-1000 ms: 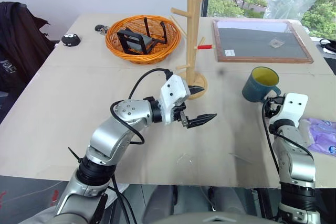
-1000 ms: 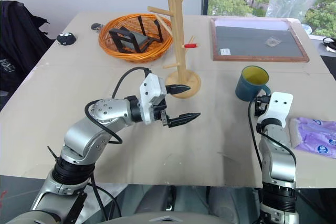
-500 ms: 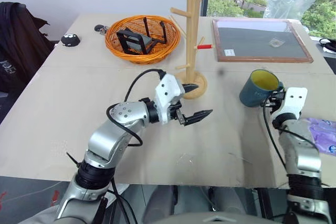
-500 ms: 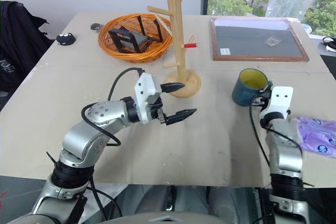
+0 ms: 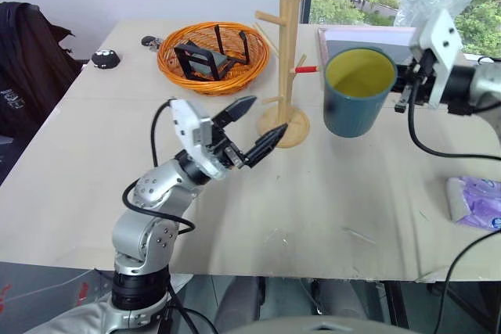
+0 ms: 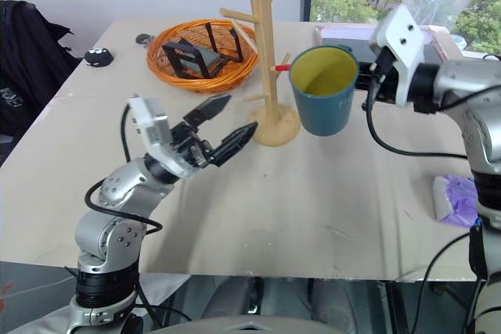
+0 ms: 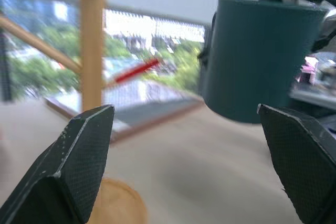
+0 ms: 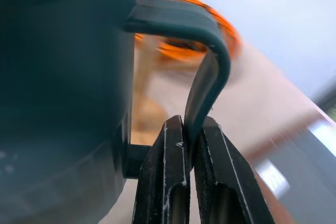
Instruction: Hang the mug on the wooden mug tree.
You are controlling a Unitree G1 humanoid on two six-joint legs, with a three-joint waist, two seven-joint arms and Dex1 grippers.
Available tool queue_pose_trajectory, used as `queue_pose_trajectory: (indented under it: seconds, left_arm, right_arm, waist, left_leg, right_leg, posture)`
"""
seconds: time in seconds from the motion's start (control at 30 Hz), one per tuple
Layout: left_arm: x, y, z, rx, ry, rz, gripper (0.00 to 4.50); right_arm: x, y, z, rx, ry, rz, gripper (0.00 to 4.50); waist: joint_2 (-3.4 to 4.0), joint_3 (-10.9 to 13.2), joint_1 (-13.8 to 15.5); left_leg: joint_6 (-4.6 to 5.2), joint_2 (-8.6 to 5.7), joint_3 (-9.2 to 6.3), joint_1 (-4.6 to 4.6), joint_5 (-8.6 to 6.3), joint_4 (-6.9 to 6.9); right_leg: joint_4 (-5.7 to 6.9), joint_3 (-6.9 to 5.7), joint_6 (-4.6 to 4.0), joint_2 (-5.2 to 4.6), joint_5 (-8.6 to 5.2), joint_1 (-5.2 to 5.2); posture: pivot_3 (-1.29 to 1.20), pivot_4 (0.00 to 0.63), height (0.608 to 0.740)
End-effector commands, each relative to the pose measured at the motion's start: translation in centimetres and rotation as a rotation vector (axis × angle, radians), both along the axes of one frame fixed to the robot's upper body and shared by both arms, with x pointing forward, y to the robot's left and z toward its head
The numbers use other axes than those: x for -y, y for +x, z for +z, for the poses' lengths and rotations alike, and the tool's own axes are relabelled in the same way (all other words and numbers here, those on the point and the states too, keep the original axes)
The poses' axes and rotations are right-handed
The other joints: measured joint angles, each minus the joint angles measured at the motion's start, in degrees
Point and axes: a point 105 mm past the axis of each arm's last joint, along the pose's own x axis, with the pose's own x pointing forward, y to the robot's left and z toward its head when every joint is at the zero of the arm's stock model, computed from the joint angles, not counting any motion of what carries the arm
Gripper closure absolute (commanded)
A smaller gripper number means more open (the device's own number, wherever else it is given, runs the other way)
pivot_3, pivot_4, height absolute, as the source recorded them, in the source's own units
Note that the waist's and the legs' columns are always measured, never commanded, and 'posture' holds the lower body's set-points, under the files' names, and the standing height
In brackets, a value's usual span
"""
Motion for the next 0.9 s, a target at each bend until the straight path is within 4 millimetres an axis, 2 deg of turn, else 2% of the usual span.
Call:
queue_pose_trajectory:
  seconds: [0.03,0.3,0.53,0.8,0.83,0.87,0.9]
  left_arm:
    - [-0.2,-1.2,1.1,0.077,-0.021,0.024,0.0]
    - [-0.7,-1.8,0.3,0.061,-0.022,0.081,0.0]
    - [-0.9,-2.0,-0.3,0.037,-0.025,0.109,0.0]
    - [-0.7,-1.8,-0.6,0.03,-0.024,0.106,0.0]
    - [-0.7,-1.8,-0.6,0.029,-0.024,0.106,0.0]
    - [-0.7,-1.7,-0.6,0.027,-0.024,0.106,0.0]
    - [-0.7,-1.7,-0.6,0.026,-0.024,0.105,0.0]
  right_arm:
    - [-0.8,1.0,0.4,0.001,-0.078,0.075,4.42]
    - [-2.2,3.2,0.1,-0.01,-0.161,0.152,4.42]
    - [-4.6,3.6,1.0,0.004,-0.165,0.249,4.42]
    - [-5.7,5.0,1.9,0.011,-0.181,0.176,4.42]
    - [-5.7,5.0,1.9,0.006,-0.183,0.178,3.9]
    - [-5.7,5.0,1.9,-0.001,-0.182,0.175,3.75]
    - [-5.6,5.1,1.9,-0.003,-0.181,0.169,3.26]
  waist:
    - [0.0,0.0,-0.1]
    - [-0.02,0.01,-0.11]
    - [-0.01,0.01,-0.23]
    - [-0.01,0.01,-0.23]
    - [-0.01,0.01,-0.18]
    - [-0.01,0.01,-0.14]
    - [-0.01,0.01,-0.14]
  left_leg:
    - [-0.07,-0.01,0.0,-0.05,0.04,0.0]
    - [-0.12,0.0,-0.06,-0.56,0.06,0.02]
    - [-0.13,-0.01,-0.03,-0.57,0.06,0.0]
    - [-0.13,-0.04,-0.01,-0.58,0.07,0.0]
    - [-0.14,-0.03,-0.03,-0.58,0.07,0.0]
    - [-0.14,-0.03,-0.04,-0.58,0.07,-0.01]
    - [-0.14,-0.03,-0.04,-0.58,0.07,-0.01]
  right_leg:
    - [-0.02,-0.01,0.0,-0.01,0.0,-0.03]
    - [0.0,-0.07,0.0,-0.05,0.01,-0.55]
    - [0.02,-0.04,0.0,-0.04,0.01,-0.59]
    - [0.04,-0.02,-0.01,-0.04,0.01,-0.63]
    - [0.06,-0.04,-0.01,-0.04,0.01,-0.64]
    - [0.06,-0.05,-0.01,-0.04,0.01,-0.64]
    - [0.06,-0.05,-0.01,-0.04,0.01,-0.64]
  posture:
    - [0.0,0.15,0.737]
    - [0.0,0.15,0.737]
    - [0.0,0.15,0.737]
    - [0.0,0.15,0.737]
    - [0.0,0.15,0.737]
    - [0.0,0.15,0.737]
    - [0.0,0.15,0.737]
